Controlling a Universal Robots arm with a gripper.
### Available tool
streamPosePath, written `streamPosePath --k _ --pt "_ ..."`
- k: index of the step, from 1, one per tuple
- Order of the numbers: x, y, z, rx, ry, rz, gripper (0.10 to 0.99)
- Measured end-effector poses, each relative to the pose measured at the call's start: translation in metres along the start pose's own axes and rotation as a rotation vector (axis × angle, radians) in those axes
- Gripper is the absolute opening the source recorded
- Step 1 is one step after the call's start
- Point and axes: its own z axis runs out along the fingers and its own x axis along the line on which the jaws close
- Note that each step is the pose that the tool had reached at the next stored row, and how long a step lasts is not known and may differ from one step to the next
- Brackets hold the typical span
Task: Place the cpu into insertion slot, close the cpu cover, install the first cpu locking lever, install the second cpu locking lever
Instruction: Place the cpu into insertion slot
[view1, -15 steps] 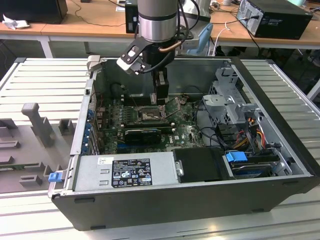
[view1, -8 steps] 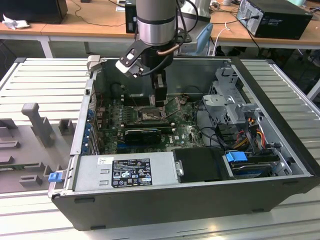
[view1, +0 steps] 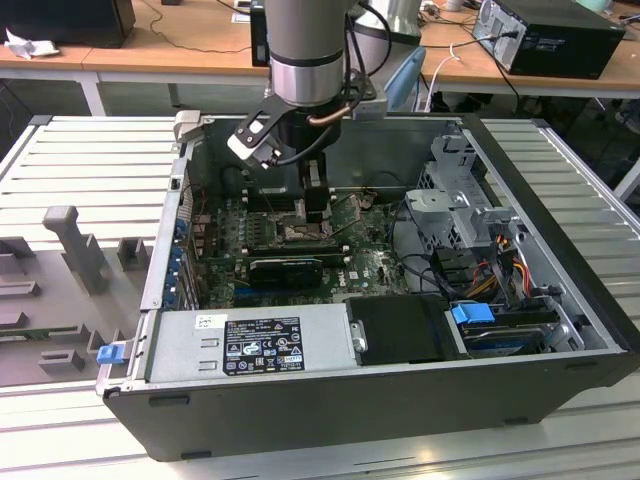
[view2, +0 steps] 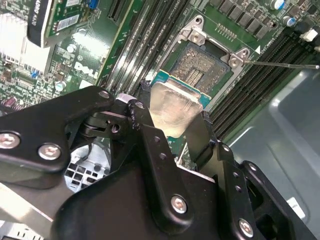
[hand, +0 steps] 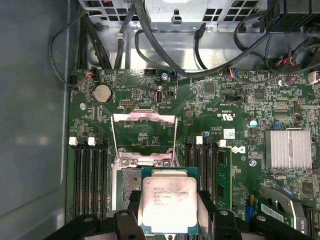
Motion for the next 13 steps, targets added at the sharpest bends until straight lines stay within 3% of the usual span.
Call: streamPosePath --k 2,3,5,7,13 --pt "0.0000 -0.0002 0.0014 0.000 -0.0014 0.016 0.525" --pt "0.0001 -0.0007 0.0061 -0.001 -0.0048 0.054 0.525" --pt "0.0002 -0.0031 0.0194 -0.001 -0.0038 0.054 0.525" --pt "0.0030 -0.0037 0.0249 -0.001 -0.0033 0.052 0.525" --pt "0.0072 -0.0063 0.0324 0.000 0.0045 0.007 0.525"
